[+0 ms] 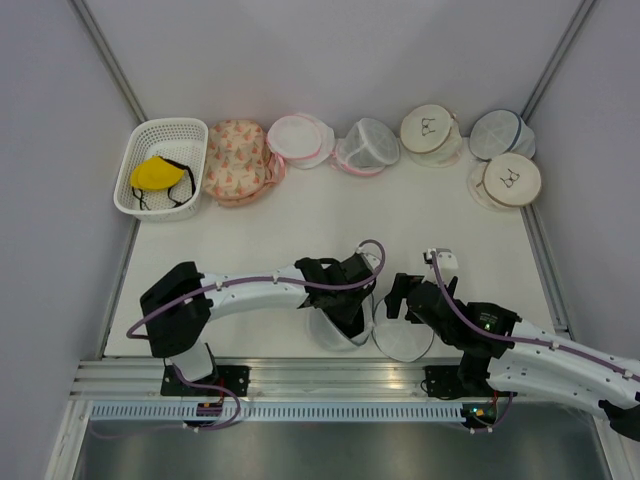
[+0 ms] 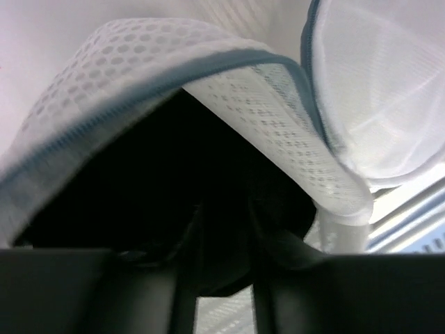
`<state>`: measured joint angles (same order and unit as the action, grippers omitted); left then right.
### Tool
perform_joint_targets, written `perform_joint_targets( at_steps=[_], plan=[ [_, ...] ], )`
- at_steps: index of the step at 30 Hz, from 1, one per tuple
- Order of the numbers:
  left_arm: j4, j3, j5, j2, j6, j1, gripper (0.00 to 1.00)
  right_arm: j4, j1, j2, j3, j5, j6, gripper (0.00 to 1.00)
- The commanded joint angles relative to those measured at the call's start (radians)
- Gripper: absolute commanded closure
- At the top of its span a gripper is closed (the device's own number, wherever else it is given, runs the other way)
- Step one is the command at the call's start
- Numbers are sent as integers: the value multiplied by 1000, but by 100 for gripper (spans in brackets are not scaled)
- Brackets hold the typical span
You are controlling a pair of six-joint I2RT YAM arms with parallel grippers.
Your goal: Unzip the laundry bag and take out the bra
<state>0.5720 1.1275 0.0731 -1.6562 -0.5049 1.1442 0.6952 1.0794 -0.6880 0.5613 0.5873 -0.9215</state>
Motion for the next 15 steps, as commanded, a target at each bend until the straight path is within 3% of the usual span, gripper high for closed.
perform_joint_targets(
  at_steps=[1, 4, 15],
  plan=[
    [-35, -17, -7, -53, 19, 22, 69, -23, -3, -16, 0, -3, -7, 2],
    [-67, -41, -24, -76, 3, 25, 98, -25, -3, -19, 0, -7, -2, 2],
    [-95, -31, 34, 35, -27, 26, 96, -16, -1, -15, -3, -12, -2, 2]
  ],
)
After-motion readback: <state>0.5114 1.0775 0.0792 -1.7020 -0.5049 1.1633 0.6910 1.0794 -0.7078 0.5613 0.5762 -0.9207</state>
